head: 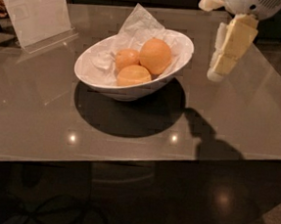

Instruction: Pick orange from white bowl

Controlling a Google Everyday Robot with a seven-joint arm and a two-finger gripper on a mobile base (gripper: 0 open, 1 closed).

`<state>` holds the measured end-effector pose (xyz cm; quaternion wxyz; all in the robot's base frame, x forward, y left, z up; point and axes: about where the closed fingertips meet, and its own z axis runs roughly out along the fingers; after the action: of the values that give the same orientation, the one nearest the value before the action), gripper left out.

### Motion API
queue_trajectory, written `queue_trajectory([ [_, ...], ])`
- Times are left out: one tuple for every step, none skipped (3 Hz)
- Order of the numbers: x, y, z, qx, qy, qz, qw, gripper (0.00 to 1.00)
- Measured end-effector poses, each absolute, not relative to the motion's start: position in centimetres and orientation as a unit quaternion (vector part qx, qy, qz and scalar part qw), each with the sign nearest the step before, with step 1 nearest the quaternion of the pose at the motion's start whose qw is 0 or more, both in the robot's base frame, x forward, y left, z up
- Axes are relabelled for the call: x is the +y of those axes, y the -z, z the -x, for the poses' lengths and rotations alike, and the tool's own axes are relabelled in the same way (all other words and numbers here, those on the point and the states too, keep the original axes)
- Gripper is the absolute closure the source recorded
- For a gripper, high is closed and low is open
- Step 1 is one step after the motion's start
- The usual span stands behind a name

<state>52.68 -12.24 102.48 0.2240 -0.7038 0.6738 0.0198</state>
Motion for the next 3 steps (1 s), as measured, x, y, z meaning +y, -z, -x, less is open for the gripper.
queue_trajectory([
  [-9.0,-103.7,-54.7,0.647,-0.013,0.727,0.230,0.00],
  [-8.5,-103.9,-55.2,0.644,-0.010,0.726,0.241,0.00],
  [-6.9,-103.4,-57.4,0.629,-0.023,0.736,0.251,0.00],
])
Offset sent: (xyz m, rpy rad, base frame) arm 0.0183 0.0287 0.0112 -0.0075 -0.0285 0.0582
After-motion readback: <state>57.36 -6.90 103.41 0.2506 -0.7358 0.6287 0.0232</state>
